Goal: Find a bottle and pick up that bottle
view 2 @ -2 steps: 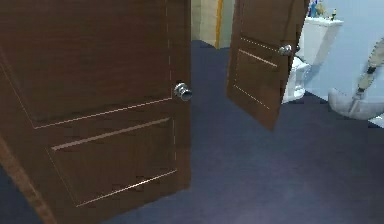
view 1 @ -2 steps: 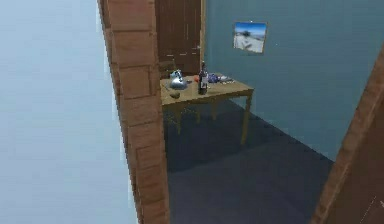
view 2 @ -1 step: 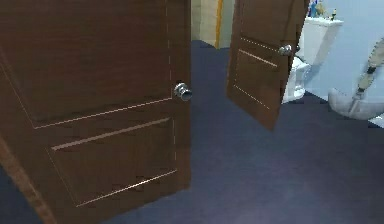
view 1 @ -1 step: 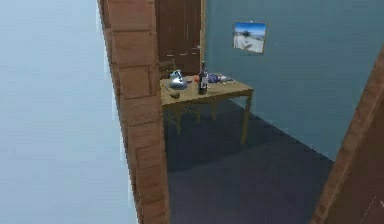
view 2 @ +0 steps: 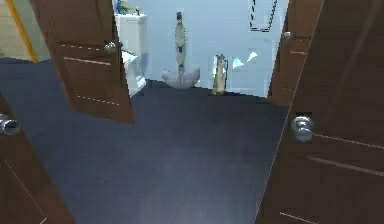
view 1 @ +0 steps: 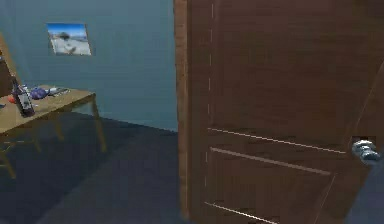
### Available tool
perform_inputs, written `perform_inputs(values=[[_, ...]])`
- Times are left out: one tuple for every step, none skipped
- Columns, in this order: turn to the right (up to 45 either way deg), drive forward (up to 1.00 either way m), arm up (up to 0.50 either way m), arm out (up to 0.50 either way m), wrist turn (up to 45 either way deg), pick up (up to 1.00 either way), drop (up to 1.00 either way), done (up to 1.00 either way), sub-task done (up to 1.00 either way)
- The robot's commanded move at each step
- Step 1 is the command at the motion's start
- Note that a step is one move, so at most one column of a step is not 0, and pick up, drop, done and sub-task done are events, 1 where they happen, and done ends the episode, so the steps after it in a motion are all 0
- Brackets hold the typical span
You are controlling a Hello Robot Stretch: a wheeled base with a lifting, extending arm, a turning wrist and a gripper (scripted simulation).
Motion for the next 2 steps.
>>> perform_inputs(values=[[45.0,0.00,0.00,0.00,0.0,0.00,0.00,0.00,0.00],[39.0,0.00,0.00,0.00,0.0,0.00,0.00,0.00,0.00]])
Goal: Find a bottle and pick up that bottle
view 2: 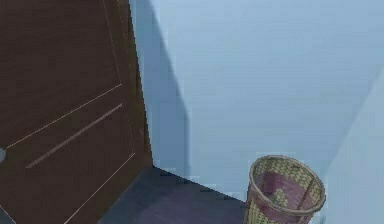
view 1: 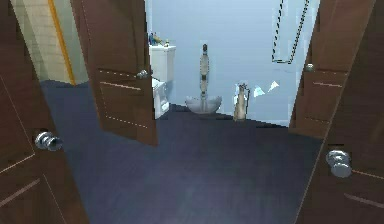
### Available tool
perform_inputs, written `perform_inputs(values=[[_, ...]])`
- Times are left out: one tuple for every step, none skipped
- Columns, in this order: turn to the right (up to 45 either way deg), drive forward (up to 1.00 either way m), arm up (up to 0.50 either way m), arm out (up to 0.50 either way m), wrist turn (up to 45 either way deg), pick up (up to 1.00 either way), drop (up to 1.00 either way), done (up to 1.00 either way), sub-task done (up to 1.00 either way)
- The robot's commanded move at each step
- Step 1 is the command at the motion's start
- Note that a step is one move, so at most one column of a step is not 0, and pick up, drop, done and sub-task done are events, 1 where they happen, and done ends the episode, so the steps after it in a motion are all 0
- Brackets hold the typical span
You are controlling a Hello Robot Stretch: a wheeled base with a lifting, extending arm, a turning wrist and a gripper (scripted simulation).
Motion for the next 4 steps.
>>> perform_inputs(values=[[0.0,0.05,0.00,0.00,0.0,0.00,0.00,0.00,0.00],[-45.0,0.00,0.00,0.00,0.0,0.00,0.00,0.00,0.00],[-24.0,0.00,0.00,0.00,0.0,0.00,0.00,0.00,0.00],[0.0,0.10,0.00,0.00,0.0,0.00,0.00,0.00,0.00]])
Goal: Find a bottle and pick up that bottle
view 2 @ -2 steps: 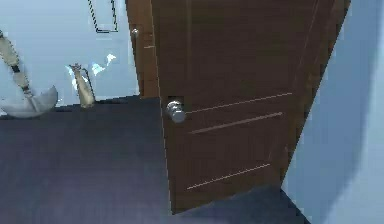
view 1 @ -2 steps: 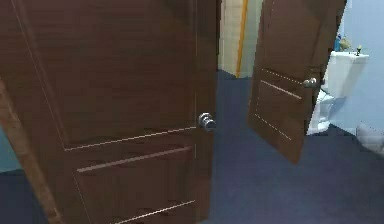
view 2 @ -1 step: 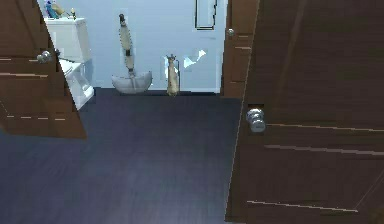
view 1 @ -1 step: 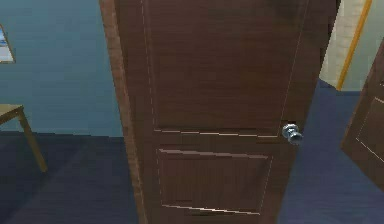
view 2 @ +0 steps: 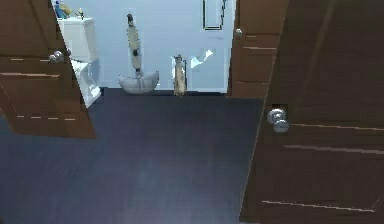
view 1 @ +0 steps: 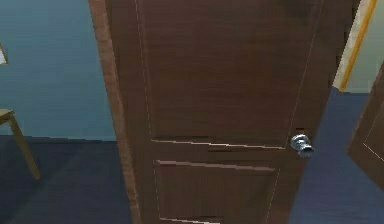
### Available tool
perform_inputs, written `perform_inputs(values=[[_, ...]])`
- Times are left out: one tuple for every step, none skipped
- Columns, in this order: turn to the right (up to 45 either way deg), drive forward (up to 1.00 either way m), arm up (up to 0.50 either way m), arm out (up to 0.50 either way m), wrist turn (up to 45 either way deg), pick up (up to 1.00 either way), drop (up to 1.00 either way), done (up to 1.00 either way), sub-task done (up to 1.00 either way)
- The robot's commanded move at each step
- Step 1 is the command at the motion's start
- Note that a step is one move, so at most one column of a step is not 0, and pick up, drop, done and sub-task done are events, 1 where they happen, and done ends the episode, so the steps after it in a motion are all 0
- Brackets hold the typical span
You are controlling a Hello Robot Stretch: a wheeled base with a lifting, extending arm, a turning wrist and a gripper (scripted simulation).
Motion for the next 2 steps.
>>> perform_inputs(values=[[-21.0,0.00,0.00,0.00,0.0,0.00,0.00,0.00,0.00],[0.0,0.35,0.00,0.00,0.0,0.00,0.00,0.00,0.00]])
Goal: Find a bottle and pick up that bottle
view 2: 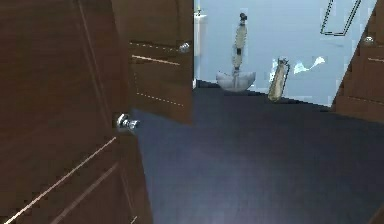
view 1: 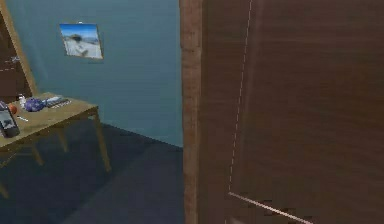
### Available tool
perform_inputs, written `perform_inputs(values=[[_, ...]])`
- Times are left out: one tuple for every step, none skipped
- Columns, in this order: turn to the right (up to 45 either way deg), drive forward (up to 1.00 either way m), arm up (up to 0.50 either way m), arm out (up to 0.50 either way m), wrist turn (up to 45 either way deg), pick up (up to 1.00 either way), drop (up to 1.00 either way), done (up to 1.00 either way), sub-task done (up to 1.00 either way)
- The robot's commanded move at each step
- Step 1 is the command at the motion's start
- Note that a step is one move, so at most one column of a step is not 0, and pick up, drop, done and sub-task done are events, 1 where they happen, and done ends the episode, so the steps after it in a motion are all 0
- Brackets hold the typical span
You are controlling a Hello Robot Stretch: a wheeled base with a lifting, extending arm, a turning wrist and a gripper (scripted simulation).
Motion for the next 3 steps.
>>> perform_inputs(values=[[-45.0,0.00,0.00,0.00,0.0,0.00,0.00,0.00,0.00],[-6.0,0.00,0.00,0.00,0.0,0.00,0.00,0.00,0.00],[0.0,0.75,0.00,0.00,0.0,0.00,0.00,0.00,0.00]])
